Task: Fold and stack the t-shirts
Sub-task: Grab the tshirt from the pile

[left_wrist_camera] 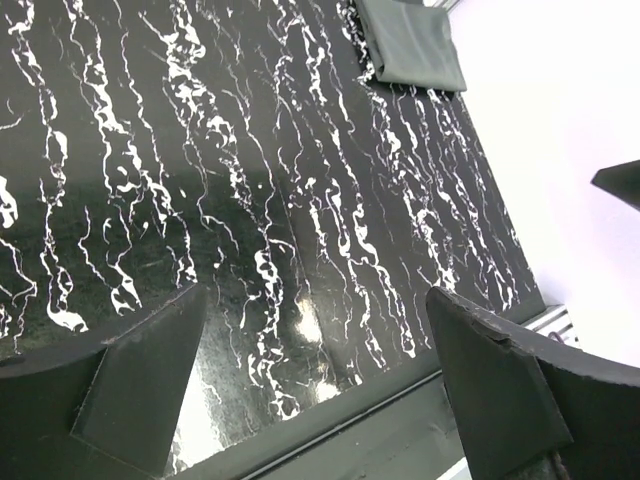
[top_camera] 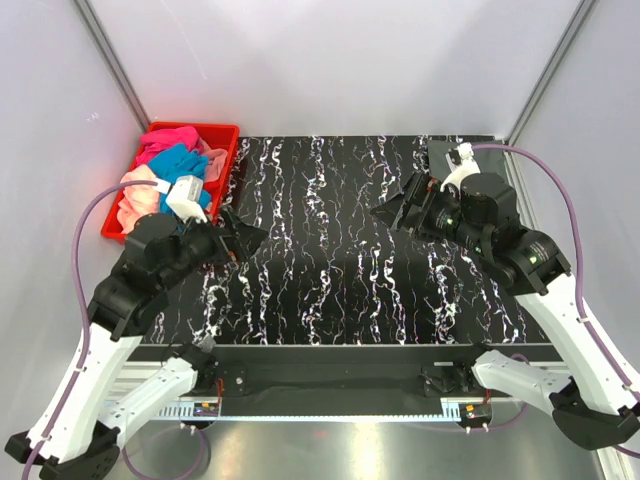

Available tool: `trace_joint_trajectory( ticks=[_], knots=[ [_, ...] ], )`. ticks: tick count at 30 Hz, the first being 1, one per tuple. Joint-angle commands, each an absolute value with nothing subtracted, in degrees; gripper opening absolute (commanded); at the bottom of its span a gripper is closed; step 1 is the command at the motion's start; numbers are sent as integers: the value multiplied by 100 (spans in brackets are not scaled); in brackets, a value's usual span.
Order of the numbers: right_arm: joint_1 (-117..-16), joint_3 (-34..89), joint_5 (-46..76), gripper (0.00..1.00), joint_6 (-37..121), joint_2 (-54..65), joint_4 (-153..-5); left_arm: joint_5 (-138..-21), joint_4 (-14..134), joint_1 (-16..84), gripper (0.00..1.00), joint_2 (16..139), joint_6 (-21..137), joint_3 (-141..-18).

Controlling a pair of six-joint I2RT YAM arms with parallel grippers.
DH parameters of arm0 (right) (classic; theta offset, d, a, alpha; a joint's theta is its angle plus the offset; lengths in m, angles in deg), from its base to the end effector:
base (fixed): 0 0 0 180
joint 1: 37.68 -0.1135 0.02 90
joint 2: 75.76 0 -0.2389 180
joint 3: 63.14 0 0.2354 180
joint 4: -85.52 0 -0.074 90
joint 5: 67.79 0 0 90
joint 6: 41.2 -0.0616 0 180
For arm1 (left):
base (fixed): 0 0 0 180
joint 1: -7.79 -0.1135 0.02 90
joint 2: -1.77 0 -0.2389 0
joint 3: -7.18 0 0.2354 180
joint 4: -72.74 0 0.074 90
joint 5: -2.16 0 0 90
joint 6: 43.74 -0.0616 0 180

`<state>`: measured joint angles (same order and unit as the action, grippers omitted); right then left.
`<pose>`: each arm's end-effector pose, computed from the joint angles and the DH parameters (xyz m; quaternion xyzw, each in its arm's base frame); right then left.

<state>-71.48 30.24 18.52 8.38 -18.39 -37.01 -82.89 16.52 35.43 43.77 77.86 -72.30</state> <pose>0.1704 0.1188 0.4035 0.0296 0.8256 0.3608 0.4328 0.1370 -0.0778 0.3731 -0.0029 0.8124 -0.3182 0.4886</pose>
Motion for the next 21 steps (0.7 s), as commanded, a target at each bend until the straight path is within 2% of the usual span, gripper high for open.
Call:
trace_joint_trajectory(
  ticks=[1,3,6,7,10,16,21],
  knots=[
    [-7178,3011,1992,100,775,-1898,-3911,-8361,2009,3522,99,4343,7799,-7315],
    [-7178,3064,2027,100,837,-1898,-3902,-8581,2035,3522,99,4413,7790,-7307],
    [-7178,3126,2054,100,872,-1889,-3875,-9546,2010,3522,99,4685,7878,-7342],
    [-7178,3126,2071,100,890,-1906,-3875,-10219,1931,3522,99,4825,7878,-7385],
    [-7178,2951,2141,100,916,-2047,-3919,-11276,1790,3347,99,5502,7931,-7710],
    [-7178,2687,2142,100,1065,-2302,-4025,-12017,2412,2285,94,6890,7553,-8107],
    [-7178,2642,2045,100,1311,-2407,-4104,-12098,2449,1282,89,8259,7483,-8501]
  ],
)
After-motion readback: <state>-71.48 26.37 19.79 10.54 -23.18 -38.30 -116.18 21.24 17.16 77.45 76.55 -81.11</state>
